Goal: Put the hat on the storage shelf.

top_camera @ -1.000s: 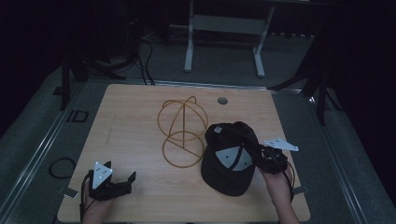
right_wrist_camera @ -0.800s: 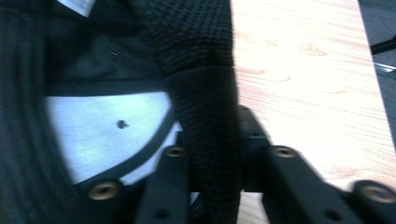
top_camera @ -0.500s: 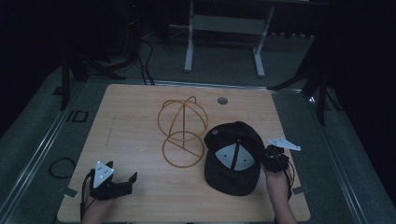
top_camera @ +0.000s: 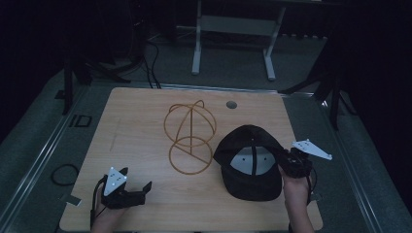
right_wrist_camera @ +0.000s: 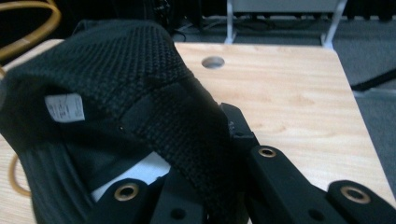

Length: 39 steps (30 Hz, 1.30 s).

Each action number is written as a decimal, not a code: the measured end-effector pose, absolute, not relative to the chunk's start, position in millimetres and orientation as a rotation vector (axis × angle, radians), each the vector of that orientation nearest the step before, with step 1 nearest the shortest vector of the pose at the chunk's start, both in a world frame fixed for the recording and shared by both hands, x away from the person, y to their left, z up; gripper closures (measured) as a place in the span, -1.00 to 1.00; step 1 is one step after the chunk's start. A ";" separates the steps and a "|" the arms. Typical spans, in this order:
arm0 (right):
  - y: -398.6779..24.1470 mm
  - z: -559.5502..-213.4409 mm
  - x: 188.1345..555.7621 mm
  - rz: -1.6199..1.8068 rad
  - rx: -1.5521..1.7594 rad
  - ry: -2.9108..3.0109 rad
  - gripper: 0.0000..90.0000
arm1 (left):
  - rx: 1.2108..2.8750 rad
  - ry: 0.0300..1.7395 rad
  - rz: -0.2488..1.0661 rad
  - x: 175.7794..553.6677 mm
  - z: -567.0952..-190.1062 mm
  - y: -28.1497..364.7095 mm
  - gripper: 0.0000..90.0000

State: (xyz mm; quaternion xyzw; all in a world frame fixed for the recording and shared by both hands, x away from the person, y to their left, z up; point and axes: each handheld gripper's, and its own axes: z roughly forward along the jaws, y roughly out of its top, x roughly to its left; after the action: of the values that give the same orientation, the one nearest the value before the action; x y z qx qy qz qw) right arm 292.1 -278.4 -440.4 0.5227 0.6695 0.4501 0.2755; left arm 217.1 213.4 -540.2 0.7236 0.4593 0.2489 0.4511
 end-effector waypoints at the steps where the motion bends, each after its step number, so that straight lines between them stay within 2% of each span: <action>1: -277.4 -437.3 290.5 1.215 1.394 1.797 0.98 | 1.789 1.124 0.623 217.0 -539.7 210.1 -0.97; 11: -271.9 -411.4 276.5 1.294 1.320 1.770 0.97 | 1.767 0.989 0.563 215.4 -525.3 176.7 -0.97; 22: -269.7 -393.8 266.4 1.337 1.273 1.735 0.97 | 1.795 0.818 0.498 214.8 -506.1 118.2 -0.97; 39: -256.2 -387.0 248.5 1.381 1.191 1.770 0.97 | 1.803 0.737 0.411 238.2 -482.4 60.1 -0.91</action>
State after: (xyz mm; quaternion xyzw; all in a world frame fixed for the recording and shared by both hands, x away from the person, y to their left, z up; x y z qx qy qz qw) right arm 248.5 -256.2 -387.0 0.4477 0.6654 0.5192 0.2955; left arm 238.2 60.1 -482.4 0.7600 0.3104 0.1731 0.5441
